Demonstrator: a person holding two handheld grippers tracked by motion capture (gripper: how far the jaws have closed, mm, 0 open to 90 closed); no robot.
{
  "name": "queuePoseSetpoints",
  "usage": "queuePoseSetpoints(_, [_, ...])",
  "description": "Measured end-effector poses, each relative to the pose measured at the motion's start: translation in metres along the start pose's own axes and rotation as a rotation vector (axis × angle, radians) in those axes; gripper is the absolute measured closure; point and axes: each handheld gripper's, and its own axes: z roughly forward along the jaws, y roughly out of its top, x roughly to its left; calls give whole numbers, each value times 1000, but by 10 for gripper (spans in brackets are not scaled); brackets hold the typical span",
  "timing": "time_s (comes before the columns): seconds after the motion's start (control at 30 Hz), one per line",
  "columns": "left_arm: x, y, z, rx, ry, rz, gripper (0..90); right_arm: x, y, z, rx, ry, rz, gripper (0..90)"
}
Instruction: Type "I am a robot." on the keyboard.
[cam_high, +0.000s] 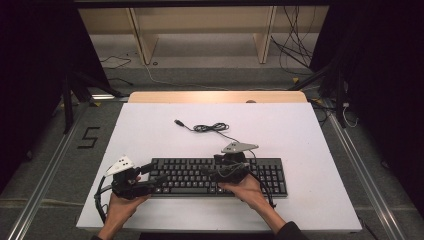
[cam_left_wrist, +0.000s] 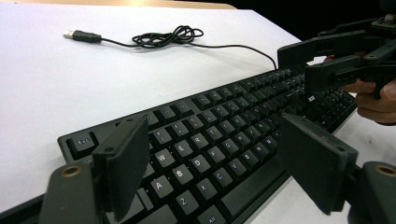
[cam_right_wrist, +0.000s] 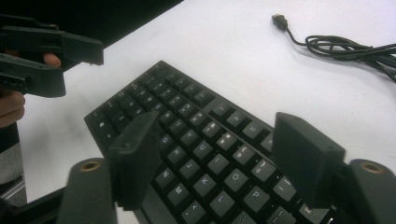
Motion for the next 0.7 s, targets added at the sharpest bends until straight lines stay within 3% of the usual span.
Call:
queuePoseSetpoints(0.27, [0,0,0,-1,-1,3,251,0,-1,3,31,-17,1,479])
queuePoseSetpoints(0.7, [0,0,0,-4,-5,5,251,-1,-3,10,66,-35,5,778])
